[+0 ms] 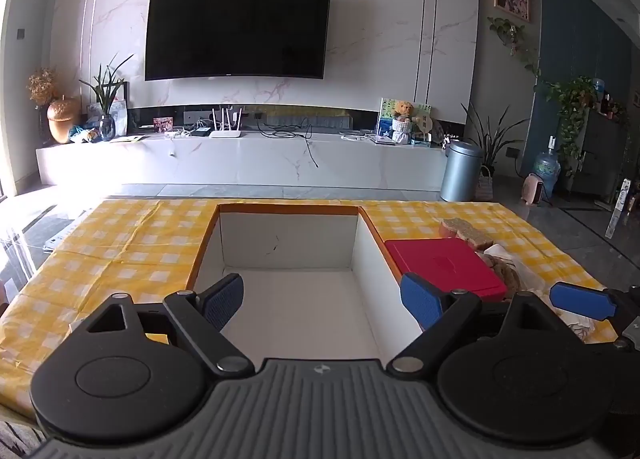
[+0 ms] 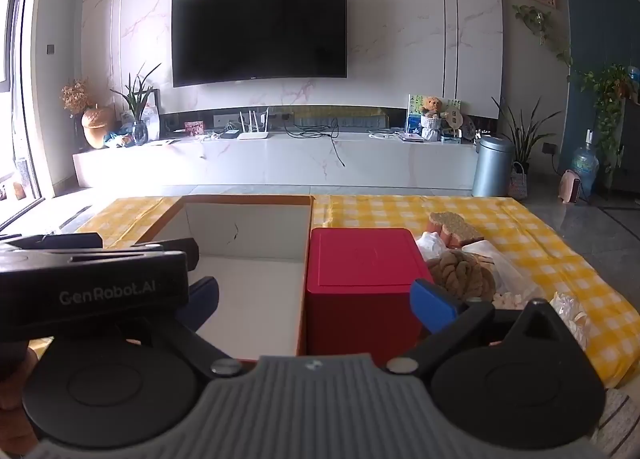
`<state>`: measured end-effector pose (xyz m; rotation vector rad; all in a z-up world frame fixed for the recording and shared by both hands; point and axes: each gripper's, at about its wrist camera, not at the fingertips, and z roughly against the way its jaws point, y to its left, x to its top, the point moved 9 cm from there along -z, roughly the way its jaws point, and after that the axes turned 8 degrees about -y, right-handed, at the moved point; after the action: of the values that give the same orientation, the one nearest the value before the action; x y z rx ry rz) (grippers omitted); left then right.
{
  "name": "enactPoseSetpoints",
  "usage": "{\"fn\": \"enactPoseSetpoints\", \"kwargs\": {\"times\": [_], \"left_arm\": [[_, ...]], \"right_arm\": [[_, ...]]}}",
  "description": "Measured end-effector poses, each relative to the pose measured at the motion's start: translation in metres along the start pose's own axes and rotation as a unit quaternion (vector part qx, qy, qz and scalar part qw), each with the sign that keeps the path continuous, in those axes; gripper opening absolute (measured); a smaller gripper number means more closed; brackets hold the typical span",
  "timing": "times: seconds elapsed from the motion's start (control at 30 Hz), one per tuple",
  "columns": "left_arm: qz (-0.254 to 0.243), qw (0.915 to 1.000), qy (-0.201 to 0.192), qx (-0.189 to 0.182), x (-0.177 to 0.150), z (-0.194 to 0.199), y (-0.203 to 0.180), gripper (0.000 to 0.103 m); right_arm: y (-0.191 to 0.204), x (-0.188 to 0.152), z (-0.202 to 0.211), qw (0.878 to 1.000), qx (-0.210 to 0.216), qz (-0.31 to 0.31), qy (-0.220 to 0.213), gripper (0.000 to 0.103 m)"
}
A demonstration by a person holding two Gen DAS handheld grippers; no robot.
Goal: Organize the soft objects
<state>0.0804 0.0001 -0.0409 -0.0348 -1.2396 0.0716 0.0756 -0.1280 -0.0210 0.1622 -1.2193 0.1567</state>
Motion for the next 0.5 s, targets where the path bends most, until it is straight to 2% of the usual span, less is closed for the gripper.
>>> {"fn": "enactPoseSetpoints", "kwargs": {"times": [0.17, 0.23, 0.37, 0.5], "left_arm": [[0.003, 0.9999, 0.015, 0.002, -0.0005, -0.0041, 0.0003, 0.1], [-0.013, 0.9998, 0.01, 0.007, -0.0021, 0.0006, -0.0056, 0.099], [-0.005, 0.9997, 0.022, -0.007, -0.0048, -0.0013, -0.0021, 0.098], [-0.008, 0.9997, 0.022, -0.003, -0.0078, -0.0032, -0.0041, 0.098]], "right_arm": [[0.0046, 0.0009, -0.0011, 1.0, -0.003, 0.005, 0.008, 0.1], [0.003, -0.0028, -0.0031, 1.0, 0.0, 0.0, 0.013, 0.1], [0.0046, -0.0059, -0.0022, 1.0, -0.002, -0.004, 0.018, 0.1], [-0.0006, -0.0089, -0.0014, 1.0, -0.002, -0.01, 0.02, 0.1]]}}
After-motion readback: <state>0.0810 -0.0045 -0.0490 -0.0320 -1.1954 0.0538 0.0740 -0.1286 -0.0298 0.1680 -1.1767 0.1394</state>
